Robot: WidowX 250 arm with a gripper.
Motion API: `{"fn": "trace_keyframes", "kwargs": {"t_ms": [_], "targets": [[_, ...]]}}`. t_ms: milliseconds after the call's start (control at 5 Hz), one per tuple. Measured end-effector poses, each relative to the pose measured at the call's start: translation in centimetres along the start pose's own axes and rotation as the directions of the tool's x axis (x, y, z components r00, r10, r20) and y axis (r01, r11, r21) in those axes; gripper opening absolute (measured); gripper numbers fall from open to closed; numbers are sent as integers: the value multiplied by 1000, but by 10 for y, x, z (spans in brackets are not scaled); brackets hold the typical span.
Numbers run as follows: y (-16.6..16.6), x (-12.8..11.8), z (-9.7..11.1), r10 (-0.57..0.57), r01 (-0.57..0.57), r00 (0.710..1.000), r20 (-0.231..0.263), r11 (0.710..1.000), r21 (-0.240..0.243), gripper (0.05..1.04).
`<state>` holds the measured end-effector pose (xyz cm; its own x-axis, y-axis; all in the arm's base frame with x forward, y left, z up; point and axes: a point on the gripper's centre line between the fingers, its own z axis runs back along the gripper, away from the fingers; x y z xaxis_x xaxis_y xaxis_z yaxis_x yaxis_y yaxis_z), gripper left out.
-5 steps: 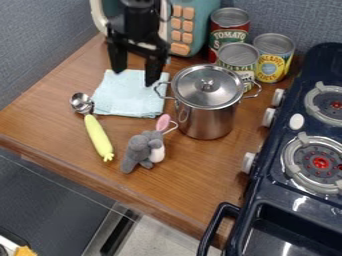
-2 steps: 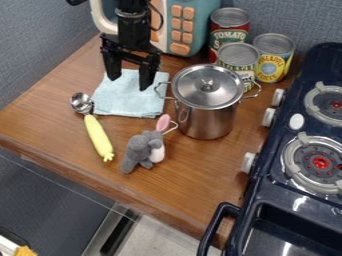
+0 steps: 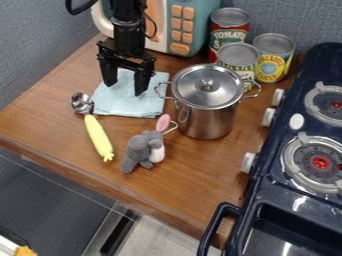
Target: Moved the white cloth to the left side of the table and near the microwave
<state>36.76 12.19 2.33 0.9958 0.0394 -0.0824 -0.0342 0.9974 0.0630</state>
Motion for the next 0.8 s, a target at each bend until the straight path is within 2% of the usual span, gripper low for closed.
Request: {"fn": "trace_keyframes", "kwargs": {"t_ms": [200,400,600,800], "targets": [[-8,-1,-8,-32,32,999,6,999,-29,1000],[-14,0,-15,-56,56,998,-6,998,-32,1001],[-10,3,-16,-34,35,999,18,996,-85,1000],[-3,17,-15,-15,20,999,46,995,-96,1001]]}}
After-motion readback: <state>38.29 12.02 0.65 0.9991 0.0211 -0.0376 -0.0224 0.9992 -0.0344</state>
